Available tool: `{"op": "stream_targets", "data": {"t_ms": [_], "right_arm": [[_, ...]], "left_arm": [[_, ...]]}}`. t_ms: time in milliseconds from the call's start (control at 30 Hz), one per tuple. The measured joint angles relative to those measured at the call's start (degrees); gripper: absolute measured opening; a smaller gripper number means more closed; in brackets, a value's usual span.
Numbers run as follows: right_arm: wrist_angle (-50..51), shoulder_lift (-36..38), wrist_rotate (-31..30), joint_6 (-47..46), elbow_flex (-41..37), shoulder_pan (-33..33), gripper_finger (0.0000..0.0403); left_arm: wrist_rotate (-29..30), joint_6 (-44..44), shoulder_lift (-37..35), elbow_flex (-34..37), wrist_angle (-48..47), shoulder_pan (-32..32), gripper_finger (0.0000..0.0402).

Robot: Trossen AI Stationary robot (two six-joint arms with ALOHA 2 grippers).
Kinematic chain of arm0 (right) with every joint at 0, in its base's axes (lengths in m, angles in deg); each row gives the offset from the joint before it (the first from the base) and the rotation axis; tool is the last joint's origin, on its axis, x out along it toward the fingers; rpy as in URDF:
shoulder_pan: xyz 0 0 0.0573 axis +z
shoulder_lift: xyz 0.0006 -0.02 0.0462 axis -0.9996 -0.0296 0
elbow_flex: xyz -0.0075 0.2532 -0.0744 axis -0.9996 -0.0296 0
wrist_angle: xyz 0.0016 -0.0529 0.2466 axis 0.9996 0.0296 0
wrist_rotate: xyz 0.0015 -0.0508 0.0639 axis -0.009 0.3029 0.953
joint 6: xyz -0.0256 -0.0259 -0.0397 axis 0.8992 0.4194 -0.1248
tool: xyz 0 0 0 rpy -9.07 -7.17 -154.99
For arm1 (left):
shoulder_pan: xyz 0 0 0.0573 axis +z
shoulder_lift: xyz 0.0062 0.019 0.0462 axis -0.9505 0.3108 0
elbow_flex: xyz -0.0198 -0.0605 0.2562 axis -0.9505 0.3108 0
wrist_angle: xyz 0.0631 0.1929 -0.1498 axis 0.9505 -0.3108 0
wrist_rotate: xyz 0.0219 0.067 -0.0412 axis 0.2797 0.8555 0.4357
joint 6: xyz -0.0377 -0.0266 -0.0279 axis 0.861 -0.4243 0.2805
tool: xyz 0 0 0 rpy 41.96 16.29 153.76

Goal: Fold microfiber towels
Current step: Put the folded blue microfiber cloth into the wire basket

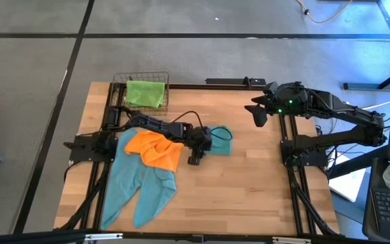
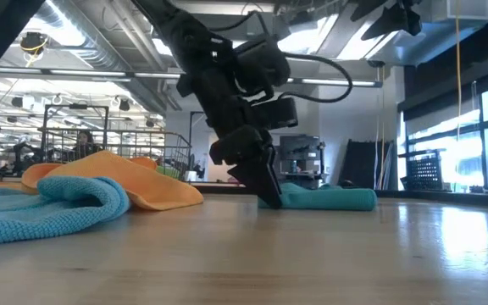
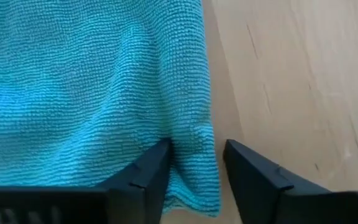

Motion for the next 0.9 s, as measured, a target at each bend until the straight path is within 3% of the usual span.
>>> {"op": "stream_targets", "data": {"t_ms": [200,433,533,900], "right_arm": [[0.00,0.19,0.00,0.03,0.00,0.00,0.0252],[0.07,1.71,0.07,0.35,0.00,0.00,0.0252],[0.22,2.93,0.07,0.38,0.00,-0.01,0.0252],[0.38,6.55,-0.56,2.95,-0.02,-0.02,0.0252]], "left_arm": [[1.87,3.89,0.05,-2.50,-4.76,-1.21,0.0016],[5.39,1.69,-1.09,-9.48,-15.15,1.53,0.0002],[5.57,-0.68,-2.70,-14.09,-23.68,3.82,0.0001],[8.03,-1.94,-12.51,-29.34,-46.34,16.08,0.0000]]}}
